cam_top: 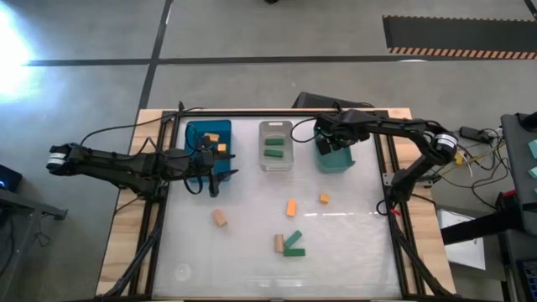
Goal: Sort & place blocks by color
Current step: Put the brown block into the green bin, then put the yellow block into the blue bin
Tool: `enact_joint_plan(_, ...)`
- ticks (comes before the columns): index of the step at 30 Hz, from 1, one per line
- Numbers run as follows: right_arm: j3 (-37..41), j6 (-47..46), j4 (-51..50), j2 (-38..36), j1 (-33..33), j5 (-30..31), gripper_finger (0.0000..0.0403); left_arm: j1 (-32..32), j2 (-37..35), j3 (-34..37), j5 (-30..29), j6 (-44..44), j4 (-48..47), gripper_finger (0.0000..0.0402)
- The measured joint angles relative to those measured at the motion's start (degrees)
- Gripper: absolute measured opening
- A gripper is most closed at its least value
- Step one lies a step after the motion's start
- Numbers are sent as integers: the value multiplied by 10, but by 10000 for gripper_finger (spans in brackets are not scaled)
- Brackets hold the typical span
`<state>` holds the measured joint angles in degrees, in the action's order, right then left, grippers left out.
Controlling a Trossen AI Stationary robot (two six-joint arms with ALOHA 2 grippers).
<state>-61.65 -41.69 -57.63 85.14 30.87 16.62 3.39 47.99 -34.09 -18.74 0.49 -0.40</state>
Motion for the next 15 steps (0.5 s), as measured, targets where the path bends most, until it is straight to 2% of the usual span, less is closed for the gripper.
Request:
enact_joint_plan(9, -10, 9, -2, 22, 3, 2, 126, 0, 0, 0, 0, 0, 0, 207)
enact_joint_plan(15, -31, 18, -9, 3, -8, -8, 148, 0, 0, 0, 0, 0, 0, 207)
